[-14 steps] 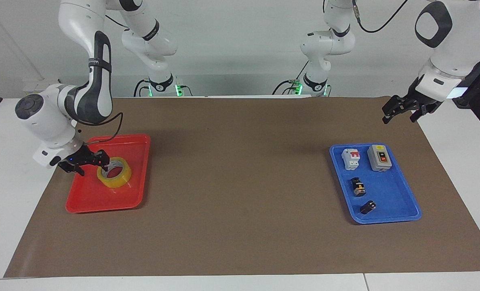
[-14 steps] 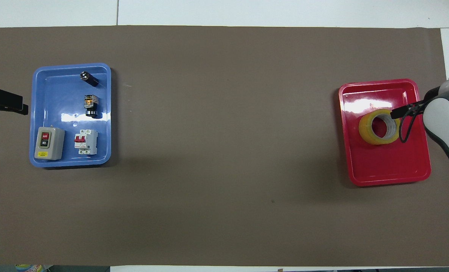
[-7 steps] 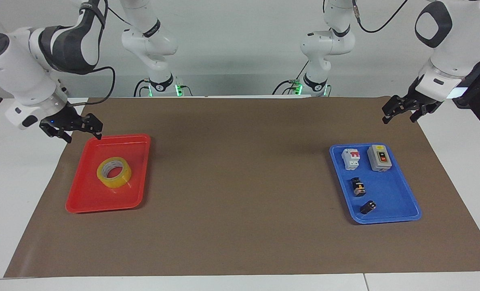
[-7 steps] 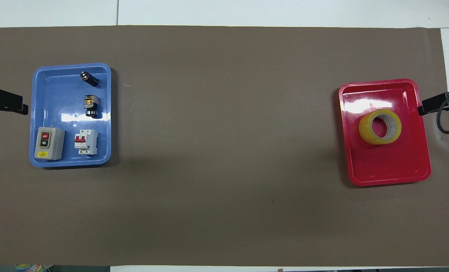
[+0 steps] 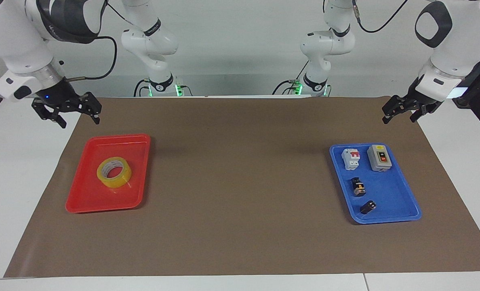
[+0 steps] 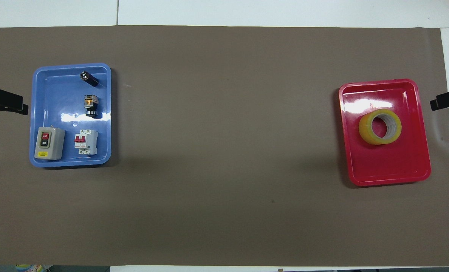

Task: Place and move tape with both arms
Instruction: 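Open the right gripper and withdraw it from the tape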

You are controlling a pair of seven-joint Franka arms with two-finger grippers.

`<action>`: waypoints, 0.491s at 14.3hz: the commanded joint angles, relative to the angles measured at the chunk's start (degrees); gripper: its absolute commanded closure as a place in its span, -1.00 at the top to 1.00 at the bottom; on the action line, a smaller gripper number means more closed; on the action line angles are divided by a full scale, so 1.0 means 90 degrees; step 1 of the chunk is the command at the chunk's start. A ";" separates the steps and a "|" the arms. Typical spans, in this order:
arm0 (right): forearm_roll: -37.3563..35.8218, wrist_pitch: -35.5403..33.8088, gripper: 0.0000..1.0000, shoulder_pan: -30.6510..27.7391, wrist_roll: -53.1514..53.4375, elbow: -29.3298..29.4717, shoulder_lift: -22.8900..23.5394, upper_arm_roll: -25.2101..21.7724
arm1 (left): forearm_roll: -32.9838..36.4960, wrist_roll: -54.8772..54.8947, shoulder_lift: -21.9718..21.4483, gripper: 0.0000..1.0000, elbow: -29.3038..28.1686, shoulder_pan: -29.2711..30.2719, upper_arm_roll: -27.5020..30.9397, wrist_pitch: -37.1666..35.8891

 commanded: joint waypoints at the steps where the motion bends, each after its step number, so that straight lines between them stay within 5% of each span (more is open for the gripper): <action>1: -0.0082 -0.0479 1.00 -0.0080 0.0185 -0.0008 -0.0262 -0.0037 | -0.0096 0.0066 -0.0138 1.00 -0.0151 0.0025 0.0003 0.0060; 7: -0.0169 -0.0693 1.00 0.0153 0.0410 -0.0234 -0.0459 -0.0008 | -0.0096 0.0066 -0.0138 1.00 -0.0141 0.0025 0.0003 0.0060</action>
